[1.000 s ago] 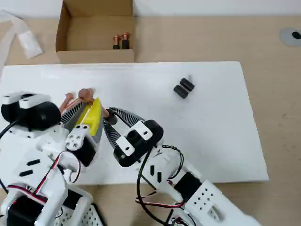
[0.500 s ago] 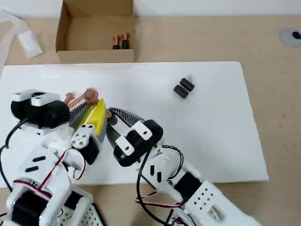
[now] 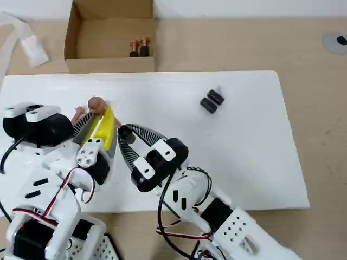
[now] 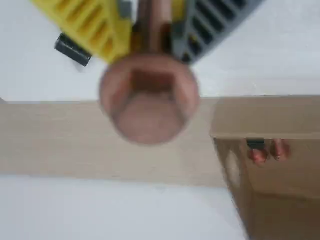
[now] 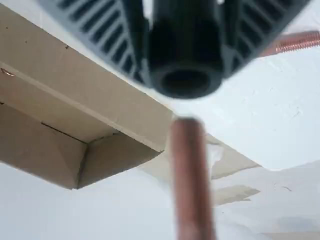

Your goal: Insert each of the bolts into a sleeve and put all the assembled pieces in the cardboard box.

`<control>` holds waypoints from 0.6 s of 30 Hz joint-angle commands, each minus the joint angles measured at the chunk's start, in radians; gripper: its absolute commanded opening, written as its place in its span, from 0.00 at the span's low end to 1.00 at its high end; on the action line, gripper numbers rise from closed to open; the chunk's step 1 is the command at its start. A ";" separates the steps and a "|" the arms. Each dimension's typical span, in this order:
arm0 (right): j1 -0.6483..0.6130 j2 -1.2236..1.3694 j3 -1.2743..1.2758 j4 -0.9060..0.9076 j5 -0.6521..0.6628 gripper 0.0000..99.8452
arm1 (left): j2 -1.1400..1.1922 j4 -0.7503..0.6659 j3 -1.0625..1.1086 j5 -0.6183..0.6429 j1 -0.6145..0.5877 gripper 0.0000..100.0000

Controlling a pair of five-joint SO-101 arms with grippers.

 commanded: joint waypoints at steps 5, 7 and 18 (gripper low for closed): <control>0.016 -0.027 -0.007 -0.028 0.003 0.01 | 0.001 0.011 0.012 -0.006 0.058 0.01; 0.016 -0.027 -0.007 -0.028 0.003 0.01 | 0.001 0.008 0.018 -0.008 0.060 0.01; 0.016 -0.027 -0.007 -0.028 0.003 0.01 | 0.001 -0.008 0.021 -0.011 -0.048 0.01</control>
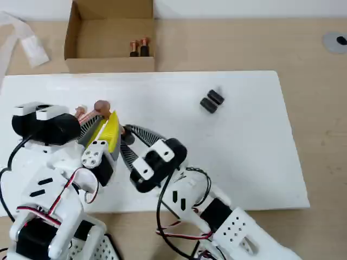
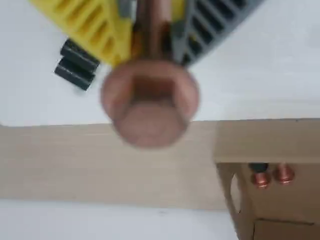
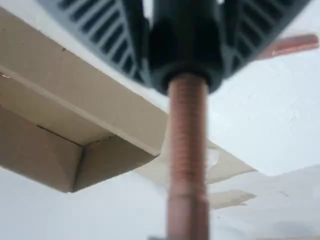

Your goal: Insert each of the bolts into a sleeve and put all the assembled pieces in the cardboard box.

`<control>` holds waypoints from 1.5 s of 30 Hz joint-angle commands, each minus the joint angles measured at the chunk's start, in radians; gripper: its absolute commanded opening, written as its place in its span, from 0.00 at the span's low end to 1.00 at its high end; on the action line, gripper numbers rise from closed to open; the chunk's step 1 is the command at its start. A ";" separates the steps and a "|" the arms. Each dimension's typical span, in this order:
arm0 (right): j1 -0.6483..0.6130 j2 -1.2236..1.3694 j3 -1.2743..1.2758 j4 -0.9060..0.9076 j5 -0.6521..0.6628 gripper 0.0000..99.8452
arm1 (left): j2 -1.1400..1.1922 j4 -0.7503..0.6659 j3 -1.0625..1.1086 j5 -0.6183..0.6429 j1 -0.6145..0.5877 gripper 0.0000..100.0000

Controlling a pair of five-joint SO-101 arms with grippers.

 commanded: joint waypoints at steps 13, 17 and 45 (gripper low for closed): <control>0.019 -0.027 -0.008 -0.028 0.003 0.01 | 0.001 0.035 -0.005 -0.008 0.123 0.01; 0.019 -0.027 -0.008 -0.028 0.003 0.01 | 0.001 0.035 -0.003 -0.011 0.121 0.01; 0.185 0.176 -0.414 0.322 -0.097 0.01 | 0.252 0.439 -0.446 -0.121 -0.126 0.18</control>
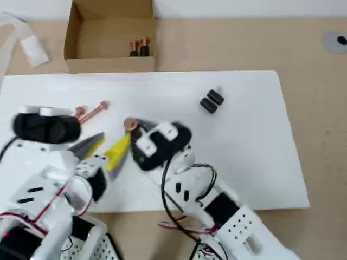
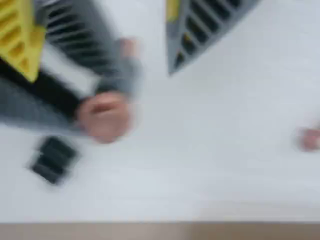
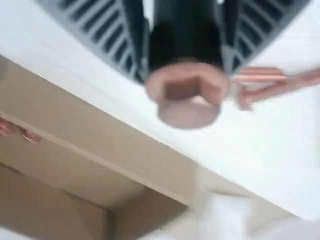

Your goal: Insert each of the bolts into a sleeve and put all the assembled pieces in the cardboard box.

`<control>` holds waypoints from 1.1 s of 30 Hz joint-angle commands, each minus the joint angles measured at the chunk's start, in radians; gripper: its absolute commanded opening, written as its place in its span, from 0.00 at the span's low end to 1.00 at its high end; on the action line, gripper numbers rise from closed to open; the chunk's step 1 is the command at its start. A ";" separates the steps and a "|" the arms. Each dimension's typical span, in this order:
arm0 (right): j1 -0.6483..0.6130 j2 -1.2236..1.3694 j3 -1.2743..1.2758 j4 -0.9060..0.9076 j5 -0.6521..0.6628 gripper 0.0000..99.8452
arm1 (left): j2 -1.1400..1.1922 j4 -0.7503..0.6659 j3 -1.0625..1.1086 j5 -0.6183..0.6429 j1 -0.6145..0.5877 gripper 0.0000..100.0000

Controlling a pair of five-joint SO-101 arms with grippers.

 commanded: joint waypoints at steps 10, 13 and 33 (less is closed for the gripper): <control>0.228 0.858 -0.894 0.023 -0.014 0.01 | 0.334 -0.063 -0.193 -0.216 -0.480 0.18; 0.260 1.112 -1.135 0.023 -0.014 0.01 | 0.348 -0.126 -0.129 -0.226 -0.546 0.18; 0.355 2.549 -2.629 0.028 0.023 0.01 | 0.351 -0.192 0.021 -0.227 -0.568 0.18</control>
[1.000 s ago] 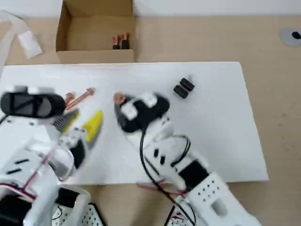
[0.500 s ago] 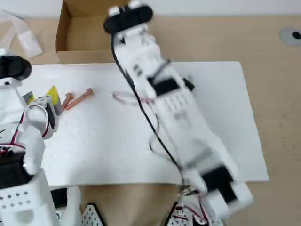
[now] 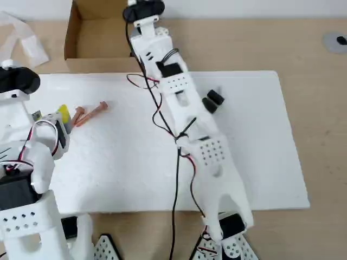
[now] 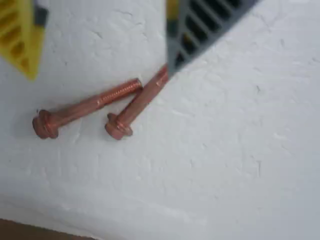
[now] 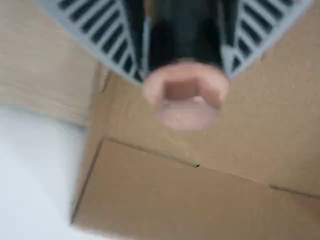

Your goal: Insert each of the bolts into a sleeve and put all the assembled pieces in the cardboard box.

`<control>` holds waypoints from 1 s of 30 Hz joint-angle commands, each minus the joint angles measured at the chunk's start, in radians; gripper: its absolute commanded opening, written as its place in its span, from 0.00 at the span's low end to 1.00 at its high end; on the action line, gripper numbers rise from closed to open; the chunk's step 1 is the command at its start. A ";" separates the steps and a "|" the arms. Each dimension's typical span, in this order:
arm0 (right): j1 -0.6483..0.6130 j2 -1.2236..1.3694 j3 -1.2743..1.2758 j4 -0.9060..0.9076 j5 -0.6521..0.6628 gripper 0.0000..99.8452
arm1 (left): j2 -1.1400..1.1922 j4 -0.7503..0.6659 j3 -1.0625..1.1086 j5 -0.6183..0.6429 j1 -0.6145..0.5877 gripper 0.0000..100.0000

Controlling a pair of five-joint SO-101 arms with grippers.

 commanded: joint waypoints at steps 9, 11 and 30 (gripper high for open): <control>0.013 0.380 -0.593 0.153 0.132 0.04 | 0.007 -0.018 -0.005 -0.009 -0.009 0.18; 0.012 0.381 -0.618 0.239 0.127 0.11 | 0.007 -0.018 -0.005 -0.037 -0.009 0.18; 0.016 0.025 -0.636 0.761 0.124 0.31 | 0.829 0.244 -0.462 -0.390 -0.091 0.18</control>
